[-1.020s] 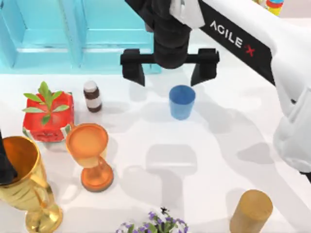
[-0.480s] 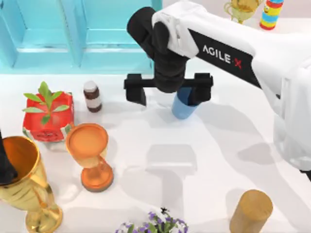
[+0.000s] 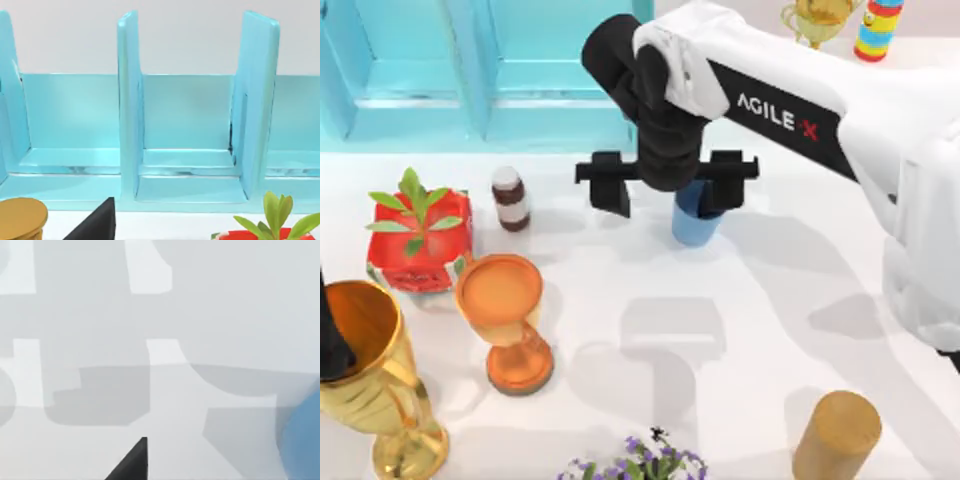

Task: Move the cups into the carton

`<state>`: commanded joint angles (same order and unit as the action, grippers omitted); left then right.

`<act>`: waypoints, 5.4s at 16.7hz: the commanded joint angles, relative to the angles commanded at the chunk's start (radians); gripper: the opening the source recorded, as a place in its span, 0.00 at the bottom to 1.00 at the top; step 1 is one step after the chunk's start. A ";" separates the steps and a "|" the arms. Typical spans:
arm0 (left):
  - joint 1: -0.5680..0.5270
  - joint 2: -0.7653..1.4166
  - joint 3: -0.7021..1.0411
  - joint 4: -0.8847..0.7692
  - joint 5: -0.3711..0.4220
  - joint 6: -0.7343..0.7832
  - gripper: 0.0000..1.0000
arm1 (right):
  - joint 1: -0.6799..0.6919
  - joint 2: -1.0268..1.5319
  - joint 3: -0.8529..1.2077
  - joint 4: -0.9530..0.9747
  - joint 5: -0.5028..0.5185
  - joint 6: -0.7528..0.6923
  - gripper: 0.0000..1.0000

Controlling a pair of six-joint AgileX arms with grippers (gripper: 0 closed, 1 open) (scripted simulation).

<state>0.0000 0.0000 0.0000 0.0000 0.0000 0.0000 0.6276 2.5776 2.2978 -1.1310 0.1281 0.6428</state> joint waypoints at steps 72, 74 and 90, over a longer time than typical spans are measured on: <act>0.000 0.000 0.000 0.000 0.000 0.000 1.00 | -0.983 -0.773 -0.908 -0.004 -0.085 -0.989 0.30; 0.000 0.000 0.000 0.000 0.000 0.000 1.00 | -0.983 -0.773 -0.908 -0.004 -0.085 -0.989 0.45; 0.000 0.000 0.000 0.000 0.000 0.000 1.00 | -0.981 -0.774 -0.907 -0.004 -0.086 -0.989 1.00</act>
<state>0.0000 0.0000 0.0000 0.0000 0.0000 0.0000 -0.3533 1.8040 1.3903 -1.1347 0.0425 -0.3464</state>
